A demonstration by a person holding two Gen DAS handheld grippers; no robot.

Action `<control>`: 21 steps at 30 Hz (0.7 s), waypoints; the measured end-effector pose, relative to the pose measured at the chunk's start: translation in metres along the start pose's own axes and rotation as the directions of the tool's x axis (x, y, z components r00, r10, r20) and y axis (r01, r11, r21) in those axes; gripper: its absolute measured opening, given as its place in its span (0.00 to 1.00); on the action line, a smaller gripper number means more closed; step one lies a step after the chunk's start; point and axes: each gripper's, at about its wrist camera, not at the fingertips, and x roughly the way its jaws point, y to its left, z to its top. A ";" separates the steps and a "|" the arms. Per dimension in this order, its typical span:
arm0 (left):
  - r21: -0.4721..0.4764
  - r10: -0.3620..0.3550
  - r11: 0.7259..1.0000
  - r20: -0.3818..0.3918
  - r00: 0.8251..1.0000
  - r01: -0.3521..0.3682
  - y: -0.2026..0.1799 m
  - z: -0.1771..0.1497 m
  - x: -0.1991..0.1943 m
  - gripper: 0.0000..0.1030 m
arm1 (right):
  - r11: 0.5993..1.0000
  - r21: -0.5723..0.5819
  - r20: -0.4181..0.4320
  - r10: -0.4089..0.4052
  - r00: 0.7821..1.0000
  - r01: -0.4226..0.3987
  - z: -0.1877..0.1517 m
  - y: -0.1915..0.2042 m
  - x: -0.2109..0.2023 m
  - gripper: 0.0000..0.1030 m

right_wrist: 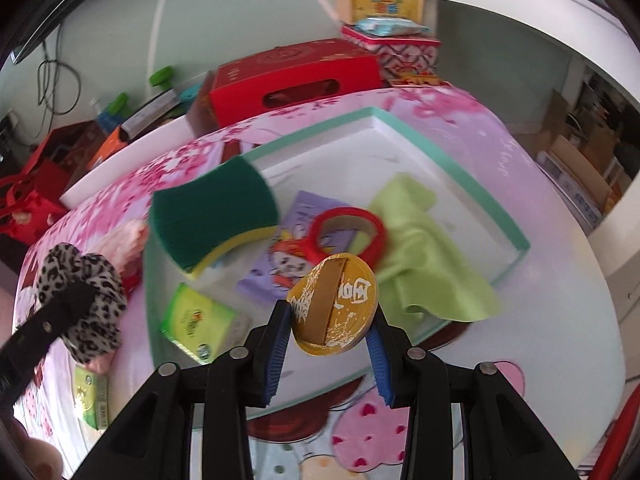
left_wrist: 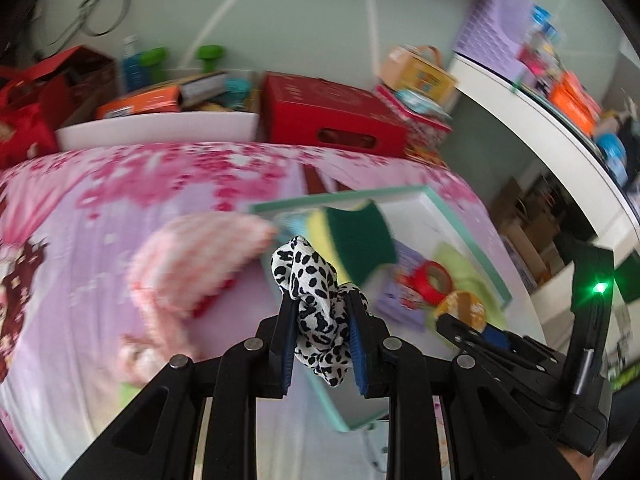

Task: Organize soft objects
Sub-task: 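Carry the scrunchie and gold tin over the tray with both grippers, then open both grippers to drop the scrunchie and gold tin into the tray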

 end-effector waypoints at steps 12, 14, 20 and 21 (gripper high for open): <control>0.121 -0.077 0.989 -0.056 0.996 0.083 -0.054 -0.010 0.043 0.31 | 0.998 0.070 0.043 0.002 0.999 -0.005 0.005 -0.026 -0.002 0.41; 0.121 -0.082 0.989 -0.055 0.995 0.088 -0.056 -0.010 0.046 0.40 | 0.997 0.075 0.050 0.007 0.999 -0.011 0.006 -0.027 -0.004 0.41; 0.110 -0.079 0.990 -0.050 0.996 0.084 -0.052 -0.008 0.042 0.54 | 0.996 0.082 0.049 0.021 0.999 -0.025 0.005 -0.029 -0.005 0.51; 0.106 -0.080 0.991 -0.050 0.996 0.085 -0.051 -0.008 0.041 0.54 | 0.996 0.082 0.049 0.019 0.999 -0.023 0.005 -0.029 -0.005 0.52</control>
